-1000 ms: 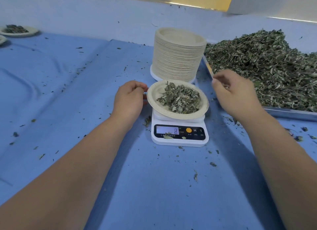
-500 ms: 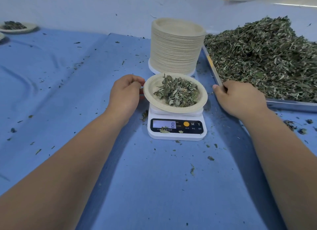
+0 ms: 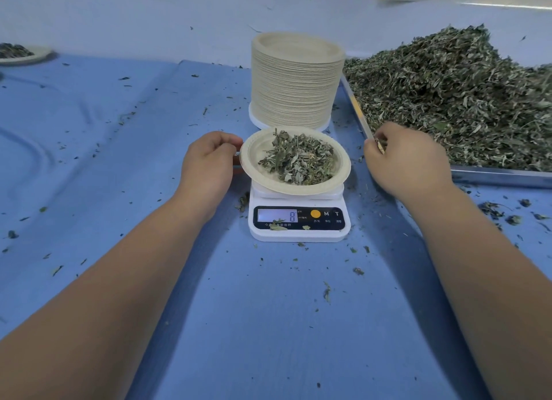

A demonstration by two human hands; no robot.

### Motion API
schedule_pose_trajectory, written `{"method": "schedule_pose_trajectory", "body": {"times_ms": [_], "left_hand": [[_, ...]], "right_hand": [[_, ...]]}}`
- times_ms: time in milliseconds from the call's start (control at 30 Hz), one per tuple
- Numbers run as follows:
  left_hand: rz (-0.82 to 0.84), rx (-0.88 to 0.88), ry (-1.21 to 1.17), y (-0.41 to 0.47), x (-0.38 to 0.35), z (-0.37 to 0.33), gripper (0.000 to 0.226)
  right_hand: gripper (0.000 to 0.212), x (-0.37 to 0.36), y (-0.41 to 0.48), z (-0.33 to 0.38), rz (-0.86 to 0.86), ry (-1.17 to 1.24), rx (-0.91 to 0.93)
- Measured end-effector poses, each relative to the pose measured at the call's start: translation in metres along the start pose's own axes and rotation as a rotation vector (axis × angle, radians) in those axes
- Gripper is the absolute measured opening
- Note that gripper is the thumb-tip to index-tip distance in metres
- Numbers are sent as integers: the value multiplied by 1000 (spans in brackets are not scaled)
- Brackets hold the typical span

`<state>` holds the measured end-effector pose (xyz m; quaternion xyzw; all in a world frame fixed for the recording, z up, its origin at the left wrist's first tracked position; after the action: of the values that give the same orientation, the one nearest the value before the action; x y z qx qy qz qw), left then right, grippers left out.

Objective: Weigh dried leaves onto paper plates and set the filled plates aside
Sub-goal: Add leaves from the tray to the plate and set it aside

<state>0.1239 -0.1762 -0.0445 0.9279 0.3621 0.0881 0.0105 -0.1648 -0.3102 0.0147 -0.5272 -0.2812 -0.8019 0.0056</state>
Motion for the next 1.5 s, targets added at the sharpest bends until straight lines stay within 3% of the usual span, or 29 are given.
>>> {"method": "schedule_pose_trajectory", "body": {"times_ms": [133,233,300,400,567,667,800,1000,1200,1500], "left_hand": [[0,-9,12,0,0,-1,31],[-7,-9,16,0,0,-1,31],[-7,-12,23,0,-1,-1,31],[-6,-12,10,0,-1,0,30],[-8,5,-41,0,1,1,32],[2,-1,-27,0,-1,0,30],[-2,6,-5,1,-1,1,29],[4,1,-9,3,-1,2,30],[19,-6,1,2,-2,0,29],[25,-15,31,-1,-2,-3,32]], "right_hand": [[43,-5,-1,-13,74,-73,-116],[39,10,-2,4,-60,-29,9],[31,18,-6,24,-94,175,105],[29,17,-17,61,39,459,185],[53,9,-28,110,309,365,321],[49,0,-32,115,344,258,331],[24,5,-32,120,204,335,372],[17,29,-35,123,-56,557,380],[17,42,-34,109,-160,740,308],[15,39,-36,103,-182,829,264]]}}
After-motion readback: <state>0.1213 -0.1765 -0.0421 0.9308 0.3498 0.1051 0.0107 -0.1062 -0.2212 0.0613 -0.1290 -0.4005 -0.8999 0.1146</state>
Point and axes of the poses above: each hand's wrist, its own y-axis towards the middle knuckle, its own x-axis out of the back of the hand, z = x × y, the point moved 8 cm from there along y, towards the middle knuckle, and after that the axes turned 7 degrees about y, right-handed, at the moved point
